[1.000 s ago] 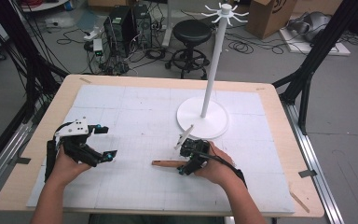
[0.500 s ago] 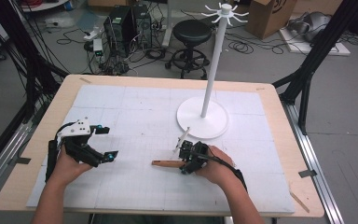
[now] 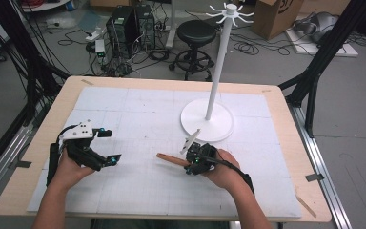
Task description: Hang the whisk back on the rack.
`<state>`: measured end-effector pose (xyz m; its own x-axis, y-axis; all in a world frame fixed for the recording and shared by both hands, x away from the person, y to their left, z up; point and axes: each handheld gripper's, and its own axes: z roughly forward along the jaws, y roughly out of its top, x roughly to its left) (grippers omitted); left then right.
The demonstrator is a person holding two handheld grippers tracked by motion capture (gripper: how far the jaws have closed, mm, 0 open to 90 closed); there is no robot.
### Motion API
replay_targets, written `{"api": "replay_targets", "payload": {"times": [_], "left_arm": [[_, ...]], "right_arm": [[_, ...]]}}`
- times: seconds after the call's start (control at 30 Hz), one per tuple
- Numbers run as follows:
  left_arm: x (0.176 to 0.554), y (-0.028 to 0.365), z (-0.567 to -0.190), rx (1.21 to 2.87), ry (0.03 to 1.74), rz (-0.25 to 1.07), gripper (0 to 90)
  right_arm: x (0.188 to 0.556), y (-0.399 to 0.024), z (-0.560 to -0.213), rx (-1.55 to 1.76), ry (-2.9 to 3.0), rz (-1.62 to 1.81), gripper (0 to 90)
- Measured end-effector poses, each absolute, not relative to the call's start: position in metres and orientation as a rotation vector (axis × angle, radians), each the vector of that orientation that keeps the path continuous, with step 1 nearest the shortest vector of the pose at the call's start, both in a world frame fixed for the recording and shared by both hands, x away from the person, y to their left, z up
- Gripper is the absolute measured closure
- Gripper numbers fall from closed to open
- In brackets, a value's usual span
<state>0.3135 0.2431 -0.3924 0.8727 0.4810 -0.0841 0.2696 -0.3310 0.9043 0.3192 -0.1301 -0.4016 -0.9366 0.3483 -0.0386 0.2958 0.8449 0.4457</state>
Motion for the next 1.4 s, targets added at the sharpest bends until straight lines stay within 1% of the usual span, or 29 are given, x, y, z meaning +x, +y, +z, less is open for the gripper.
{"api": "replay_targets", "payload": {"times": [0.57,0.83,1.03,1.4], "left_arm": [[0.312,0.243,-0.391,1.922,0.552,0.244,1.7],[0.312,0.243,-0.39,1.921,0.55,0.244,1.6],[0.312,0.243,-0.39,1.921,0.545,0.245,1.6],[0.312,0.242,-0.391,1.927,0.545,0.241,1.6]], "right_arm": [[0.32,-0.178,-0.329,0.621,2.594,1.086,70.9],[0.323,-0.196,-0.305,0.633,2.484,1.188,70.9],[0.327,-0.218,-0.286,0.691,2.364,1.3,70.9],[0.328,-0.243,-0.248,0.696,2.237,1.33,70.9]]}}
